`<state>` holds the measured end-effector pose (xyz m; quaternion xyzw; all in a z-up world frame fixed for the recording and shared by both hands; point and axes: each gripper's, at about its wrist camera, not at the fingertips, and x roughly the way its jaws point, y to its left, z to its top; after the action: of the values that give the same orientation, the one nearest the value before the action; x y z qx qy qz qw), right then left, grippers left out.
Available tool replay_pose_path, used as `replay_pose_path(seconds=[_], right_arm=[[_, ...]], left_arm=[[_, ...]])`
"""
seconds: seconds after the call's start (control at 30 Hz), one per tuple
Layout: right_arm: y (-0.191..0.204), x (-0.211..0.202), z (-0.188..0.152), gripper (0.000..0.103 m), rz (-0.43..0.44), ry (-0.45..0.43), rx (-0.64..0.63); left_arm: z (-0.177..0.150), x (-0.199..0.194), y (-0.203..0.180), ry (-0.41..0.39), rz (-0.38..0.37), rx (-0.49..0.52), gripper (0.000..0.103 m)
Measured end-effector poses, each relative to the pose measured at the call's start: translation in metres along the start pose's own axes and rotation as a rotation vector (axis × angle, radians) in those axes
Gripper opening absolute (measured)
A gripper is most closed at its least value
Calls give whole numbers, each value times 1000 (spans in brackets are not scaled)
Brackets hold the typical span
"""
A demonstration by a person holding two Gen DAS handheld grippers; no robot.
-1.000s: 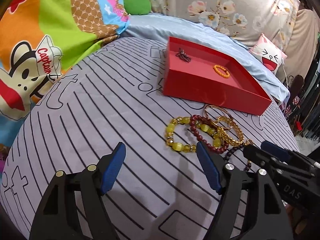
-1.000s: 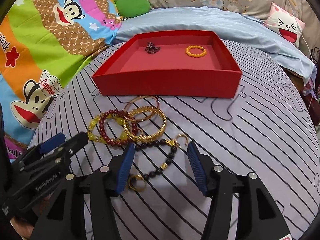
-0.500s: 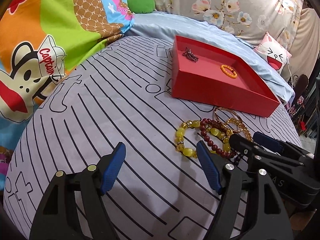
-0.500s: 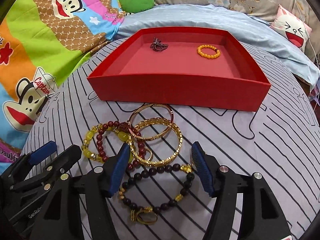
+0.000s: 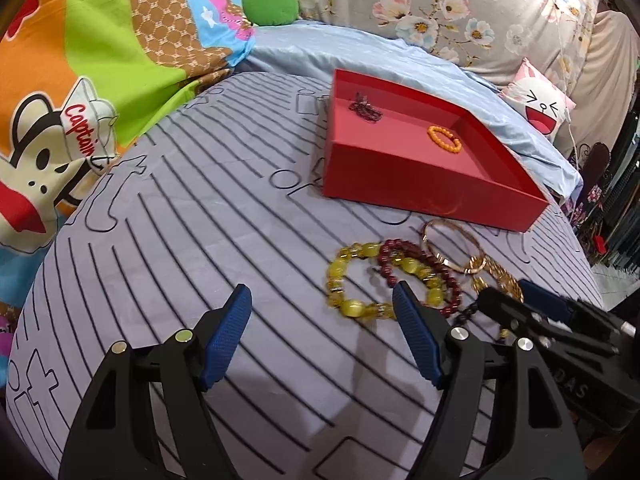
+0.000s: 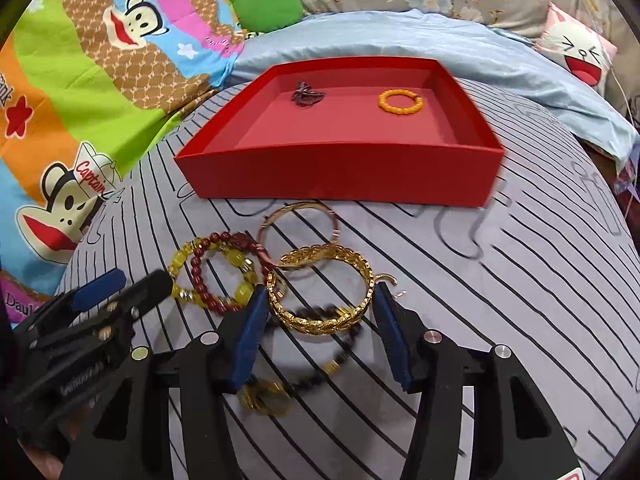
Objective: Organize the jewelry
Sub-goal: 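Close the right tool on the two gold bangles and lift them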
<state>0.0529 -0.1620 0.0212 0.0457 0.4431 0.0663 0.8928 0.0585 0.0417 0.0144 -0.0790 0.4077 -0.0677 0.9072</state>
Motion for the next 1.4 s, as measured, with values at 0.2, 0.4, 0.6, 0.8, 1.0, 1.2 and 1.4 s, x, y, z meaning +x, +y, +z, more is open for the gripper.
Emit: replay_pose_path(seconds=[0.2, 0.4, 0.6, 0.8, 1.0, 1.2, 1.4], right_arm=[[-29, -20, -10, 51, -13, -22, 68], [-50, -34, -18, 51, -10, -24, 104], [-64, -47, -34, 51, -30, -17, 103], [-74, -45, -52, 51, -43, 5, 112], [-77, -46, -56, 51, -69, -7, 101], [-80, -42, -50, 51, -172, -30, 101], [-96, -44, -47, 51, -284, -45, 172]], left_arm=[[6, 1, -28, -8, -36, 42, 75], [8, 2, -63, -6, -94, 100, 76], [-2, 7, -91, 36, -161, 139, 76], [-7, 13, -126, 62, -195, 219, 76], [0, 35, -146, 126, -211, 225, 76], [-2, 29, -125, 119, -195, 142, 76], [-9, 26, -114, 126, -181, 132, 76]])
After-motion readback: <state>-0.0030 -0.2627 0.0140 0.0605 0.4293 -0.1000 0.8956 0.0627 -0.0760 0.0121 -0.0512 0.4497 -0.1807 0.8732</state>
